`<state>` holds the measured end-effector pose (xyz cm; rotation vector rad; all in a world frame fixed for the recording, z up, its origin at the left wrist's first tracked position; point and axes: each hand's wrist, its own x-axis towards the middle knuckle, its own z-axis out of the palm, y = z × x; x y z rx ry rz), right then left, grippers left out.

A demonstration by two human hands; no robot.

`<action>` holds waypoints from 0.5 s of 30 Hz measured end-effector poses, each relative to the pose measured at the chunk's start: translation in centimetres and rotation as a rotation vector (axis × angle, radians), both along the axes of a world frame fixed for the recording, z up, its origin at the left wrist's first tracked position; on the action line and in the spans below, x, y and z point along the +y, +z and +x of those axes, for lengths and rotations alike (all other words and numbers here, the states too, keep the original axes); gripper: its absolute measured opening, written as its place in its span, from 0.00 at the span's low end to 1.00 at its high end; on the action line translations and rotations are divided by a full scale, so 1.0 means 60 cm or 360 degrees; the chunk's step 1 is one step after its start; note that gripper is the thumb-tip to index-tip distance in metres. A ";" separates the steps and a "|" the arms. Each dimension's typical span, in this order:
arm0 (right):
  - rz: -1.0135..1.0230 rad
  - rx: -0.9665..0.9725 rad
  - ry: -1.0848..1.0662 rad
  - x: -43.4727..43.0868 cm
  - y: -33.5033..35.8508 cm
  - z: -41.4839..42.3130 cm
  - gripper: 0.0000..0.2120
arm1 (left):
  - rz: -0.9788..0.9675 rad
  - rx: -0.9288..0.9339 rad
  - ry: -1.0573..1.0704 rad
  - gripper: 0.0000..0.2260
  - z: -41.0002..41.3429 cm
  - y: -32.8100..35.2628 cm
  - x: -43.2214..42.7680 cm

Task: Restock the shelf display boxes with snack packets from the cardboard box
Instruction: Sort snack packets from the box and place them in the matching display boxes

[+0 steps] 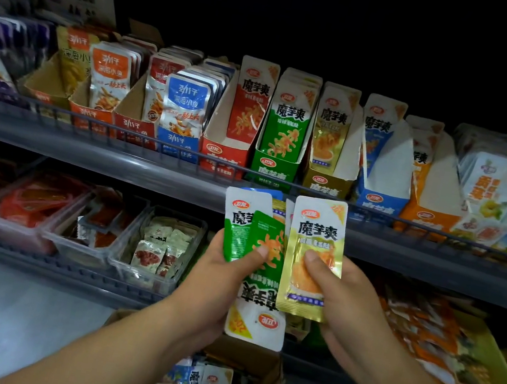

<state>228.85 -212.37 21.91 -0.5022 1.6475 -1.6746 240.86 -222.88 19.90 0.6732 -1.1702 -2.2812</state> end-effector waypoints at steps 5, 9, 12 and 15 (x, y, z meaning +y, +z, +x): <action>0.0147 0.0365 0.0019 0.000 -0.005 0.000 0.07 | -0.0033 0.0053 -0.0045 0.16 0.000 0.003 0.008; 0.0078 0.0222 0.0011 0.001 -0.007 -0.001 0.08 | -0.0006 0.0041 -0.0018 0.16 -0.001 0.004 0.007; 0.0056 0.0087 0.0038 0.004 -0.005 -0.008 0.07 | 0.0042 0.0061 -0.0023 0.17 0.000 0.006 0.007; 0.0056 -0.0036 0.0059 0.005 0.000 -0.017 0.08 | 0.0086 0.0087 -0.0044 0.16 0.005 0.008 0.006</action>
